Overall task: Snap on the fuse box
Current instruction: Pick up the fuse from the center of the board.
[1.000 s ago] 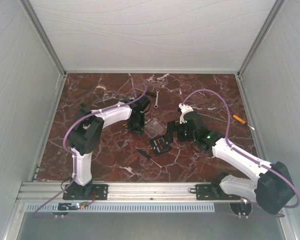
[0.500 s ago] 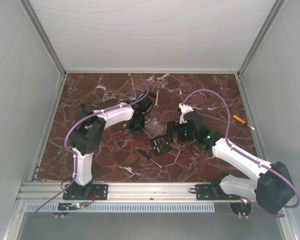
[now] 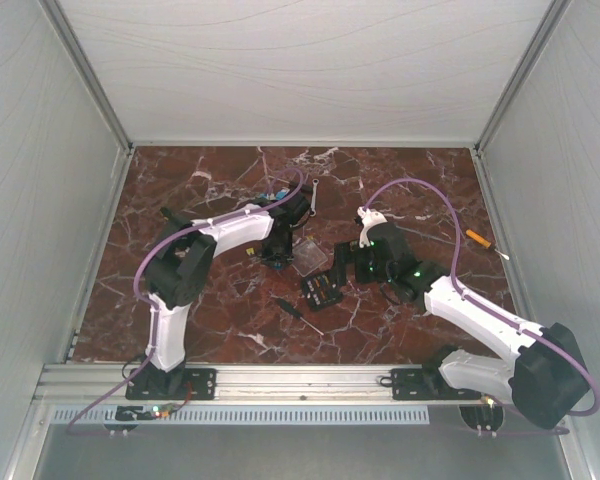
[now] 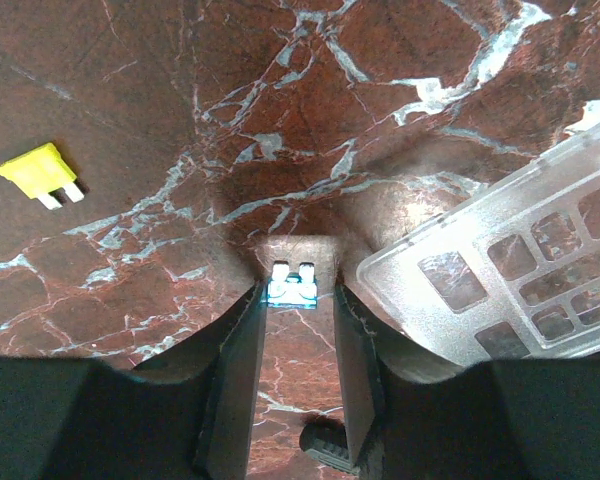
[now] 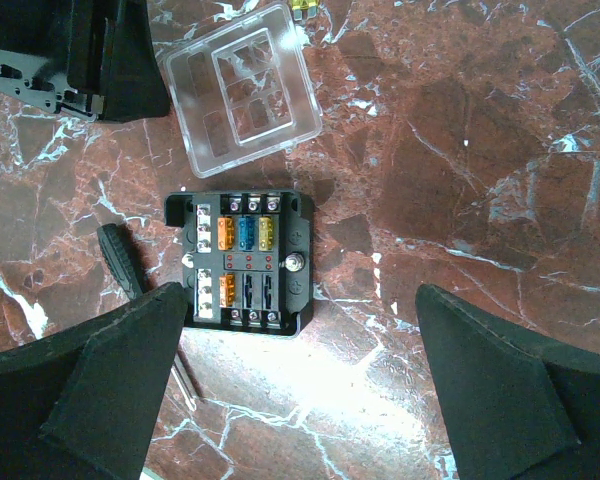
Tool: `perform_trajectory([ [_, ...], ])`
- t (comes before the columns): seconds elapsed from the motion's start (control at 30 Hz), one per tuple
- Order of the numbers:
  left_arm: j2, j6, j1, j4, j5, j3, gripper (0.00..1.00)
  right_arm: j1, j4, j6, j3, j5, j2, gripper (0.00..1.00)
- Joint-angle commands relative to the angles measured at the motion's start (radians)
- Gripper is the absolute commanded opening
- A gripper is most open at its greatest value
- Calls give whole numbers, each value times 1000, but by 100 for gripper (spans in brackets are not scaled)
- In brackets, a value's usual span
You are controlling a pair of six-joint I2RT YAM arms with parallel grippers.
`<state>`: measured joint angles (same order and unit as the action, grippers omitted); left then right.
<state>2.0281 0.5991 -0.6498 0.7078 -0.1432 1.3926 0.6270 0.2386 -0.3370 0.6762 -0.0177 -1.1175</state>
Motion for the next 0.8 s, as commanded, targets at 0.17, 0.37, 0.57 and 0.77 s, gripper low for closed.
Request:
perform_trajectory([
  [0.17, 66, 33, -6, 5, -23, -21, 30, -5, -22, -1, 3, 7, 4, 98],
  [0.37, 8, 53, 16, -63, 22, -78, 22, -6, -22, 2, 3, 12, 5, 98],
  [0.57, -82, 95, 47, -143, 53, -153, 14, -5, -31, 6, 0, 29, 8, 98],
  [0.77, -213, 150, 70, -263, 125, -248, 13, 13, -61, 2, -3, 66, 17, 98],
])
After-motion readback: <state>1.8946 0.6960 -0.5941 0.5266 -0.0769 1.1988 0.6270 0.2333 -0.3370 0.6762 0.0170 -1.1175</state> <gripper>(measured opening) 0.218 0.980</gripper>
